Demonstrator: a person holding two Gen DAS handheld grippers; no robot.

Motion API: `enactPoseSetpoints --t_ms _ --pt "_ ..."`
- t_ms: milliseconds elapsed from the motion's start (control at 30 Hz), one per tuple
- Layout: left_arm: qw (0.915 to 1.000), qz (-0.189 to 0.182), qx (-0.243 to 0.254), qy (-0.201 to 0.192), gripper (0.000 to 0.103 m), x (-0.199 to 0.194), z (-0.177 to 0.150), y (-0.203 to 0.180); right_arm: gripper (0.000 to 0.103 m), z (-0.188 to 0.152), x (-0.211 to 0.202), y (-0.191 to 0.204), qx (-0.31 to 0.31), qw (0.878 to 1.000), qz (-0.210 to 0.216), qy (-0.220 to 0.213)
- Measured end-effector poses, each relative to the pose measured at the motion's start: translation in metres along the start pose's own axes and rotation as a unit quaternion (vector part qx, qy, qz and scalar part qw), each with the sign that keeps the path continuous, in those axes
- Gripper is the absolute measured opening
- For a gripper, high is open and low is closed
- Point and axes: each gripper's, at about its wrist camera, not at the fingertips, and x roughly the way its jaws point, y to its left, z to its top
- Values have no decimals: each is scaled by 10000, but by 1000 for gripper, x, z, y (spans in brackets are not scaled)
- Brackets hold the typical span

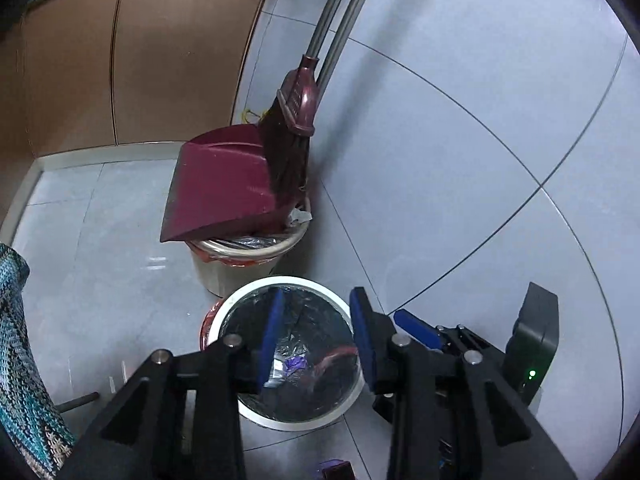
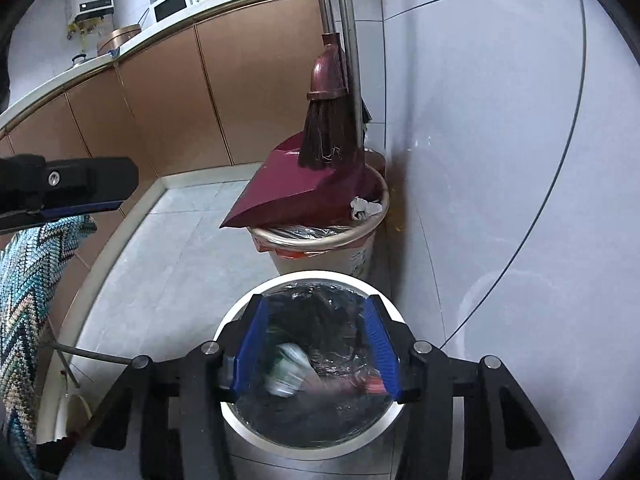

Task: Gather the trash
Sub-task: 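Carry both items to the bin and open both grippers above it, then return both tools from the bin to the blanket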

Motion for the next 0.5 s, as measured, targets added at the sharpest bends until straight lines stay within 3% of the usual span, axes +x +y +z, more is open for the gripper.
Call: enactPoseSetpoints --t_ms 267,500 --pt "9983 117 -63 -573 33 -66 -13 -1 66 1 -31 20 -65 9998 75 -195" --pt "9925 392 72 -1152 33 -157 -41 -11 94 0 -102 52 -198 9981 149 -558"
